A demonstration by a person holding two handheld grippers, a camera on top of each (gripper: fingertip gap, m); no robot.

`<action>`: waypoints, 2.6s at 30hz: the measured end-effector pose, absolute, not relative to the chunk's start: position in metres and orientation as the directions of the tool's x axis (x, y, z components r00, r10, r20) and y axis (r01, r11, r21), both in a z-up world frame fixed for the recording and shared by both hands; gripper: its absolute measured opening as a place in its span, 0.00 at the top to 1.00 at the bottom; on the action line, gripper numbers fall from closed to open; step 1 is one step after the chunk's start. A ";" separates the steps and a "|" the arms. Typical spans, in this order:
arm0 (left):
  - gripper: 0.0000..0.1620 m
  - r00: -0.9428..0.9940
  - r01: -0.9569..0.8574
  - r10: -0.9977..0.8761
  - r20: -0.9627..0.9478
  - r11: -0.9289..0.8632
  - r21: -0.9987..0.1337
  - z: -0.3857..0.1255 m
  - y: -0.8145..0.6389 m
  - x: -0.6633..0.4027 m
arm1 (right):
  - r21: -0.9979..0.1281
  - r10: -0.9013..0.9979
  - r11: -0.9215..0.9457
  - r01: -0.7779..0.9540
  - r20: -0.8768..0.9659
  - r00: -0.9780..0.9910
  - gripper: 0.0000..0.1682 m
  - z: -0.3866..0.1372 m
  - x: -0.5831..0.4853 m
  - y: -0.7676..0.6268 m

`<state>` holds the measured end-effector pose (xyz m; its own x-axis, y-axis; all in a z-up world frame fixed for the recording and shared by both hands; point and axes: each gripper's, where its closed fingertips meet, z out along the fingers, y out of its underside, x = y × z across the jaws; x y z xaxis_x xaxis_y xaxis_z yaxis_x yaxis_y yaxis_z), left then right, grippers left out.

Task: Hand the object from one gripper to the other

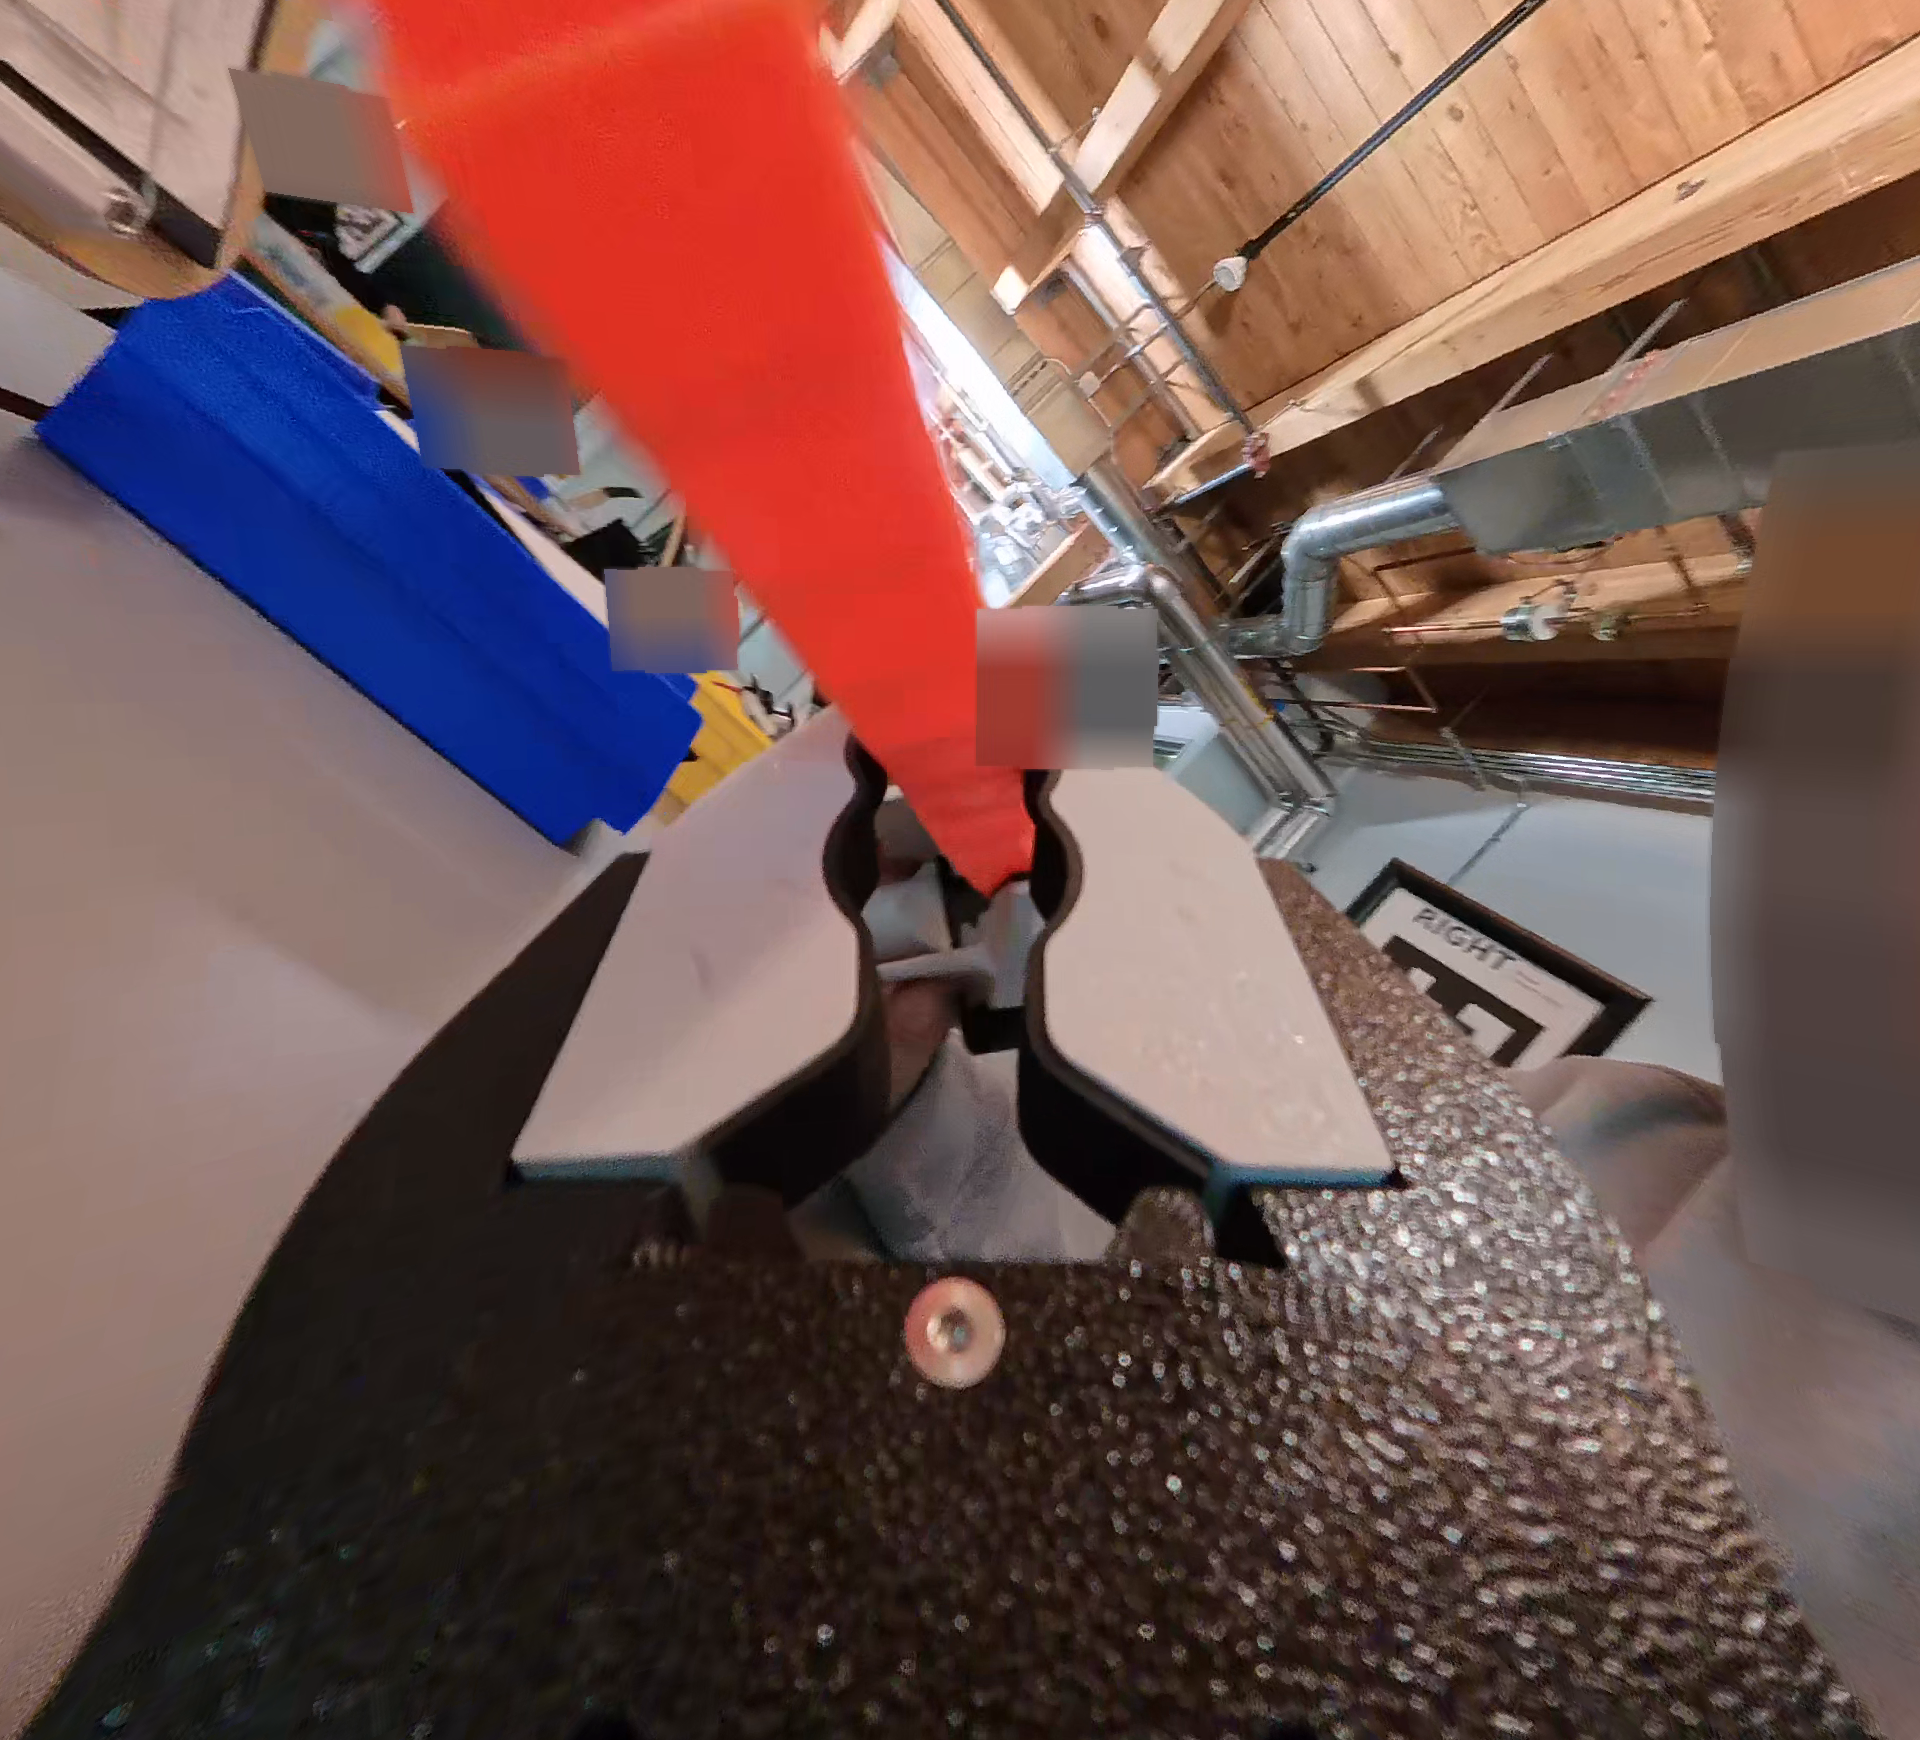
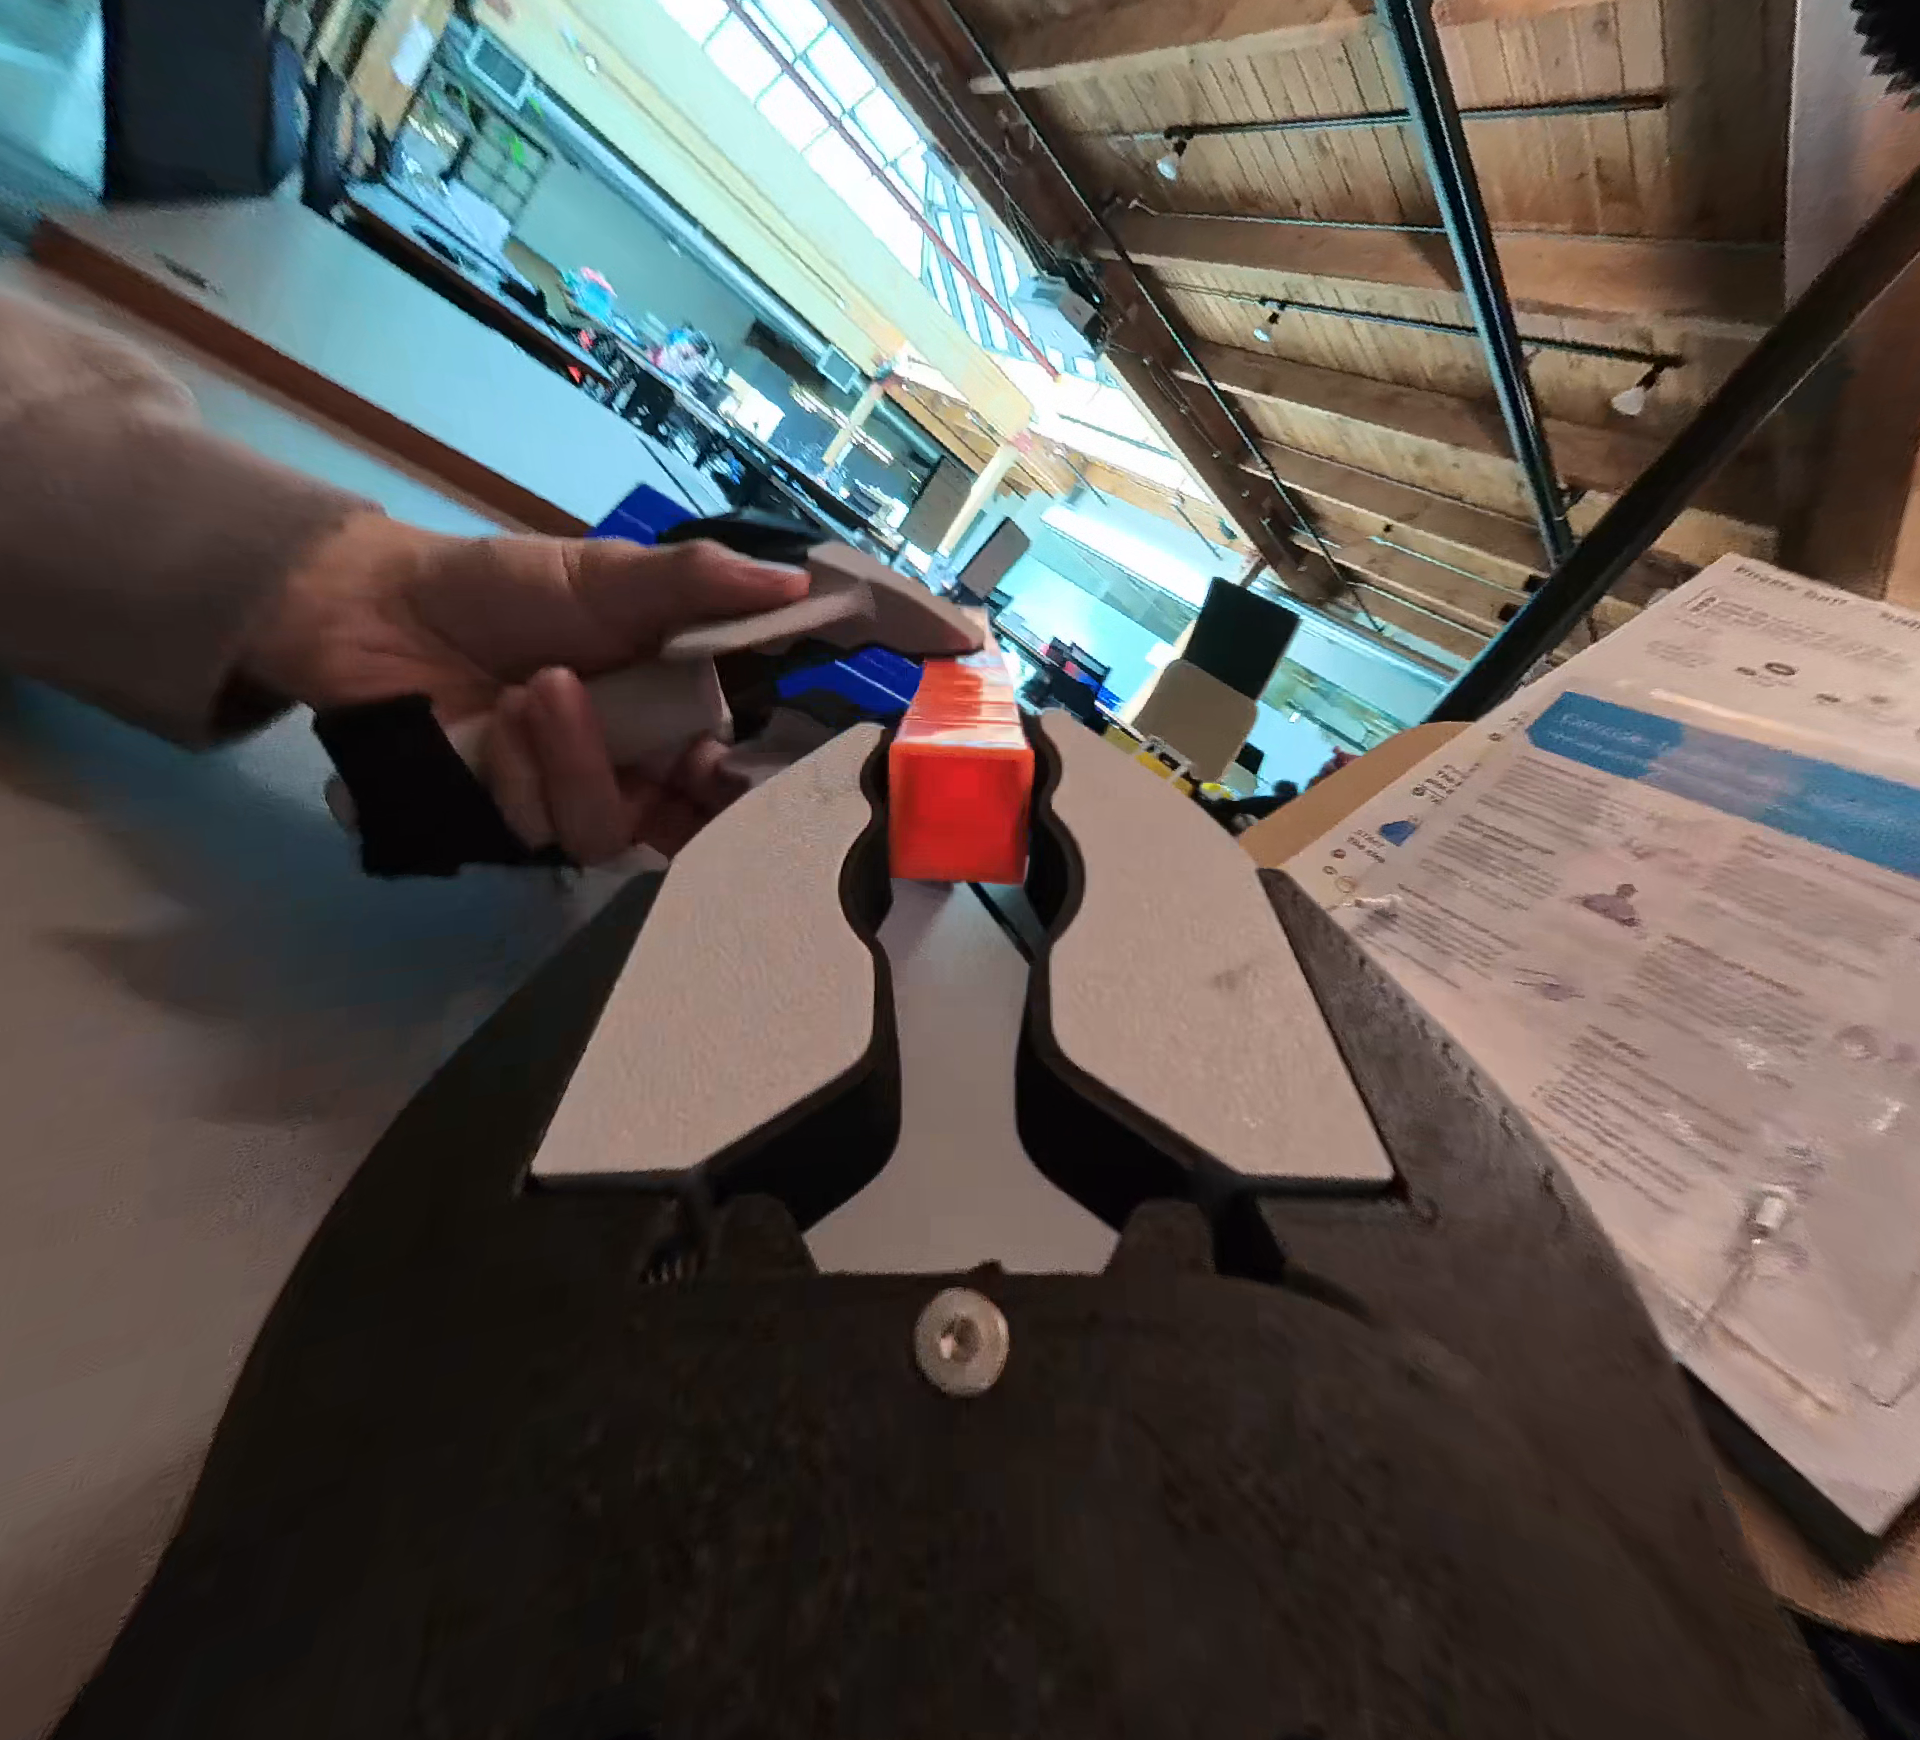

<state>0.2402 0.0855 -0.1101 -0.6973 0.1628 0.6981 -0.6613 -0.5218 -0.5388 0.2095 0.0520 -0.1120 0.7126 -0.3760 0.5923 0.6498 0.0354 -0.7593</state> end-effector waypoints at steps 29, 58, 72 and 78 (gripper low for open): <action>0.86 -0.986 0.025 -0.164 -0.021 -0.020 -0.999 -0.130 0.067 0.194 | -0.976 -0.027 -0.062 0.207 0.209 0.978 0.80 -0.157 0.197 0.062; 0.86 -0.976 0.016 -0.214 0.044 -0.267 -0.963 -0.094 0.080 0.199 | -0.924 -0.137 -0.283 0.258 0.306 0.942 0.85 -0.180 0.216 0.073; 0.86 -0.754 0.293 -0.634 -0.172 -0.089 -0.952 -0.079 0.073 0.217 | -0.841 -0.509 -0.240 0.485 0.535 0.675 0.80 -0.137 0.234 0.080; 0.84 -0.799 0.306 -0.579 -0.163 -0.157 -0.939 -0.077 0.071 0.209 | -0.899 -0.491 -0.150 0.411 0.428 0.758 0.85 -0.130 0.234 0.076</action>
<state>0.2092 0.0706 -0.0768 -0.7987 -0.5792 -0.1630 0.3056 -0.1572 -0.9391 0.2338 0.0763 -0.1301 0.7584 -0.4914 0.4283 0.4110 -0.1496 -0.8993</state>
